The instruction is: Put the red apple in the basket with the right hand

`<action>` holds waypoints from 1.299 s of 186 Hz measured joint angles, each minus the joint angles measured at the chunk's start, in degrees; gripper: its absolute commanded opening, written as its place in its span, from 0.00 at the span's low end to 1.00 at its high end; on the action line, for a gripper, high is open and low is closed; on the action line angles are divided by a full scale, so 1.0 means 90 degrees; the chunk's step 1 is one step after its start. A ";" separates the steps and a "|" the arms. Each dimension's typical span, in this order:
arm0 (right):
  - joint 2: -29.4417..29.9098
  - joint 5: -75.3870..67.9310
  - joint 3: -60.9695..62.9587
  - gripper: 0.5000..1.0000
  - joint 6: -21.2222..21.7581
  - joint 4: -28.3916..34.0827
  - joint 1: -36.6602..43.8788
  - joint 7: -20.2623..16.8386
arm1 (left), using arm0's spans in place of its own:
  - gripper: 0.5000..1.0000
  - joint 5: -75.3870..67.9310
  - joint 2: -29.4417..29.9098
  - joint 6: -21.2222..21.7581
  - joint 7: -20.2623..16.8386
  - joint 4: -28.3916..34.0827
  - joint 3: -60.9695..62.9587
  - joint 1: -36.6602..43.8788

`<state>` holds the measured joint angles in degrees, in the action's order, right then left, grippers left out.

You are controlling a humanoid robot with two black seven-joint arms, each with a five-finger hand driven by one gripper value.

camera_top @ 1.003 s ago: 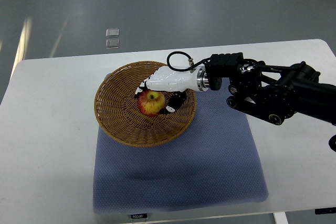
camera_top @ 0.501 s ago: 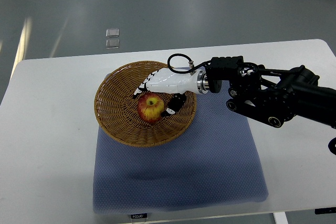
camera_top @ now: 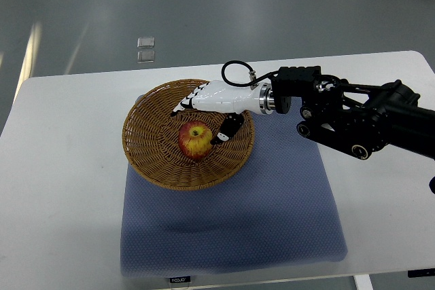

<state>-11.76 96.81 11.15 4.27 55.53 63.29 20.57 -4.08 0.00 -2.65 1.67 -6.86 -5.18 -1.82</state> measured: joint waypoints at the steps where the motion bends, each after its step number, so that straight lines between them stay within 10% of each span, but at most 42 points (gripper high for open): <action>1: -0.0006 -0.0001 0.0006 0.81 -0.0001 0.0000 0.0004 0.0000 | 1.00 0.0000 0.0000 0.0000 0.0000 0.0000 0.0000 0.0000; 241: -0.0345 -0.8320 0.1900 0.81 -0.0131 -0.0556 -0.1416 0.0013 | 1.00 0.0001 0.0000 -0.0001 0.0000 0.0000 0.0000 0.0000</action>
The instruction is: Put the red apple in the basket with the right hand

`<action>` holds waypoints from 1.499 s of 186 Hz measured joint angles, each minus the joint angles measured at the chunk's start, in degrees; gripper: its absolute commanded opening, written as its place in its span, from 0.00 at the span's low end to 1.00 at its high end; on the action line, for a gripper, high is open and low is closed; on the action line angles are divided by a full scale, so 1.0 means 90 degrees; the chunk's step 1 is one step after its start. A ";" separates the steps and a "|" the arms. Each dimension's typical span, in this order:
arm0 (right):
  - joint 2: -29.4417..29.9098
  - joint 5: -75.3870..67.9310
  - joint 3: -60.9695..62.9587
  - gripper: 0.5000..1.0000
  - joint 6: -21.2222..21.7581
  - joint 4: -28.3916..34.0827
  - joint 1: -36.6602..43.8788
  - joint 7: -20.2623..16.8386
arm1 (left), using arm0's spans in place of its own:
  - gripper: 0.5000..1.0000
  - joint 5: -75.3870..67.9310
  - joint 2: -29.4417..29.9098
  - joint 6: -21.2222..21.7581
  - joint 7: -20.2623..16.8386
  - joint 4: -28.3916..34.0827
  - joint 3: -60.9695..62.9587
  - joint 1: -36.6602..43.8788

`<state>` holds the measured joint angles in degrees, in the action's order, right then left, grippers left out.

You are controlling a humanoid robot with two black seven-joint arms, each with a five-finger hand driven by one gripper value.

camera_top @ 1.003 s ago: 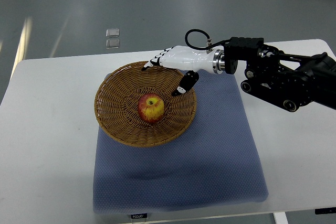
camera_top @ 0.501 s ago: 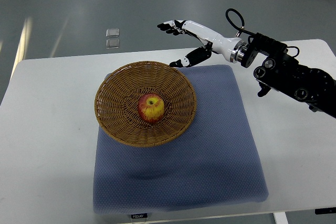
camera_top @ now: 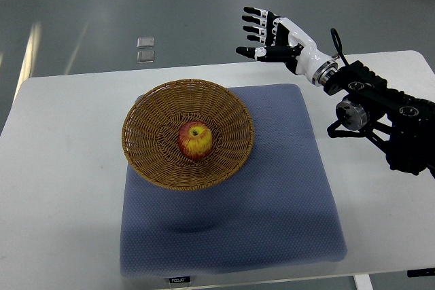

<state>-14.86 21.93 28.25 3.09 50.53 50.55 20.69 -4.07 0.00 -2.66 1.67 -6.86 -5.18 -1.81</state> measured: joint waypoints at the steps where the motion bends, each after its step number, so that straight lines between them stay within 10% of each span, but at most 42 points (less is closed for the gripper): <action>1: 0.0004 -0.0027 0.0000 0.81 -0.0001 -0.0001 -0.0005 0.0000 | 1.00 0.0000 0.0000 0.0000 0.0000 0.0000 0.0000 0.0000; 106: 0.0075 -0.3375 0.0006 0.81 -0.0014 -0.0192 -0.0276 -0.0017 | 1.00 -0.0005 0.0000 0.0000 0.0000 0.0000 0.0000 0.0000; 278: 0.0294 -0.3513 0.0295 0.81 0.0004 -0.0619 -0.0460 0.0006 | 1.00 -0.0005 0.0000 0.0002 0.0000 0.0000 0.0000 0.0000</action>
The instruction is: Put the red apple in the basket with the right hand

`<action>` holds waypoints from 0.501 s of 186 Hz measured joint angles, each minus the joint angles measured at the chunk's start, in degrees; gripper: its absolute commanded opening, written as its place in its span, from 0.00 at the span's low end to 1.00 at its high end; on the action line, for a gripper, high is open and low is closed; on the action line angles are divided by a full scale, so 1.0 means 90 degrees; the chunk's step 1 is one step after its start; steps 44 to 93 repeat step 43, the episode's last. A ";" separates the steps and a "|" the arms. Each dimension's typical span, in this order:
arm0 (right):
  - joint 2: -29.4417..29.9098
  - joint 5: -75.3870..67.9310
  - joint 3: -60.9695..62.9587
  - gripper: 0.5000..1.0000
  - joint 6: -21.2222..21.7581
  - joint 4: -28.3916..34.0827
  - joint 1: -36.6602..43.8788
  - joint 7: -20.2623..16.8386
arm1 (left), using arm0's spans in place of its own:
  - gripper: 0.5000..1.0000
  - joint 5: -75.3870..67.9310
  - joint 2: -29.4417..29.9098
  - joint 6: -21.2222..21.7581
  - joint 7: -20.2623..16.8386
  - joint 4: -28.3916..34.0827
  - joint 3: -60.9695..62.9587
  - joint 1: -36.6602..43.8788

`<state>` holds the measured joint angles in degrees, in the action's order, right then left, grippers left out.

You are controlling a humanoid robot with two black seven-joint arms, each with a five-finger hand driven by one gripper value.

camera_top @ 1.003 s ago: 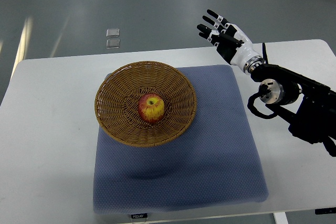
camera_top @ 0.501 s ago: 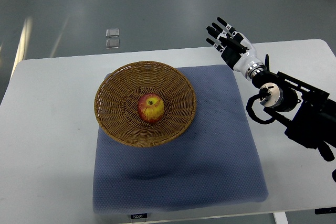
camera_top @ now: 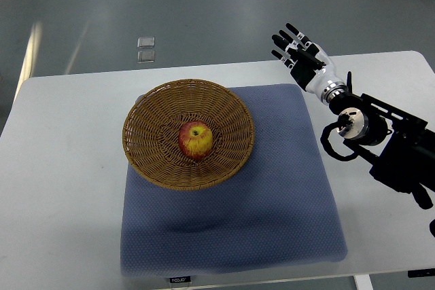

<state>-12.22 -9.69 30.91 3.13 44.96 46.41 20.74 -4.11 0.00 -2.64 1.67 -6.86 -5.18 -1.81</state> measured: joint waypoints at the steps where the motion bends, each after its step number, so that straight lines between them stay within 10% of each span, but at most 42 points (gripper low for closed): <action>1: 0.0000 0.0000 0.0000 0.81 0.0000 -0.0001 0.0000 0.0000 | 1.00 0.0000 0.0000 0.0000 0.0000 0.0000 0.0000 0.0000; 93: -0.0006 0.0000 0.0004 0.81 -0.0015 -0.0015 0.0008 0.0000 | 1.00 0.0000 0.0000 -0.0002 0.0000 0.0000 0.0000 -0.0003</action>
